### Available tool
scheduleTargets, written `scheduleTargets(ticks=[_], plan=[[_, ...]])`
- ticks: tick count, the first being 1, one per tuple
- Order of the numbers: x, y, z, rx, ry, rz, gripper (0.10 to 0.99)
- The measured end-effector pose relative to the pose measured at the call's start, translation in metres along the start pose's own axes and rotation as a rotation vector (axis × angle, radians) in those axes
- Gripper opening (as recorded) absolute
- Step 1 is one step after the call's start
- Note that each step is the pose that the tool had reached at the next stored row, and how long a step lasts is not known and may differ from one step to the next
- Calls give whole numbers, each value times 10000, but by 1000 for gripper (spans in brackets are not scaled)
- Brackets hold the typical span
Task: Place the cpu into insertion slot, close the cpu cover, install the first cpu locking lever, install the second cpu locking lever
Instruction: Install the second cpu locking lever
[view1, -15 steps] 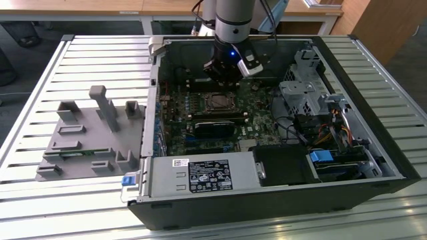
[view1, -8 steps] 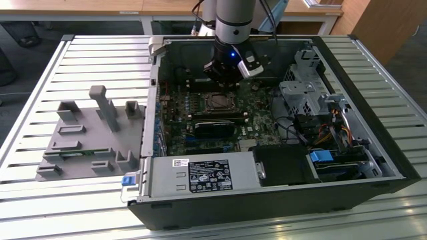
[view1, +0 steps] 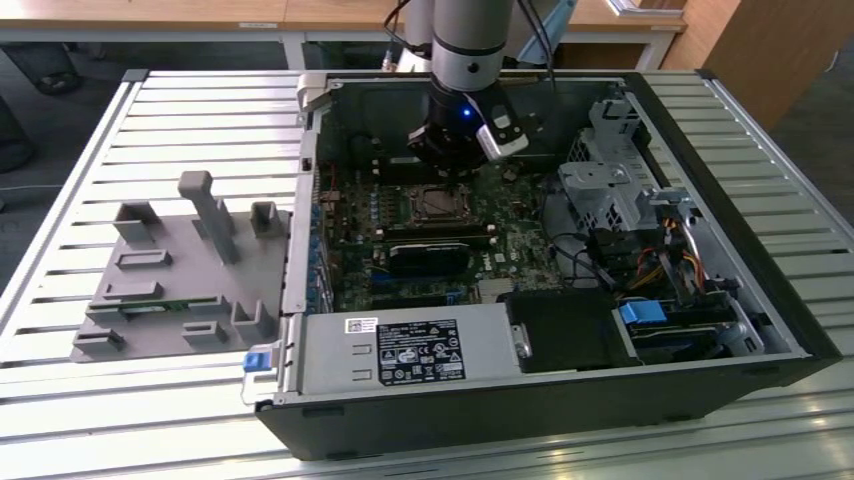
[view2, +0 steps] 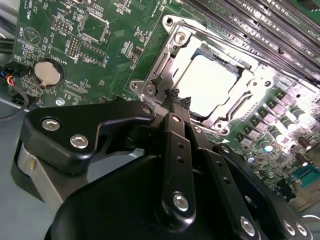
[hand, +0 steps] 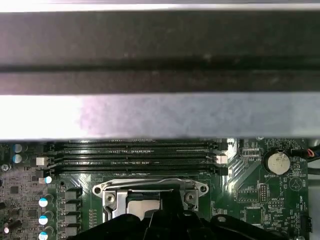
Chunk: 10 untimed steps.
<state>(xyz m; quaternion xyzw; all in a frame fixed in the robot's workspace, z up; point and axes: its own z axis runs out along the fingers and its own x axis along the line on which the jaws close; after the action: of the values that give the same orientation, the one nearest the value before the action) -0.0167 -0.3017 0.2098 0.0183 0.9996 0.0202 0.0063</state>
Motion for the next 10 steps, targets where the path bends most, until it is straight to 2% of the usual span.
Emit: scheduleTargets(ticks=[3, 7, 10], plan=[[0, -2, -12, 3, 2, 0, 106], [-2, 3, -116, 2, 1, 0, 106], [-3, 7, -227, 3, 1, 0, 106]])
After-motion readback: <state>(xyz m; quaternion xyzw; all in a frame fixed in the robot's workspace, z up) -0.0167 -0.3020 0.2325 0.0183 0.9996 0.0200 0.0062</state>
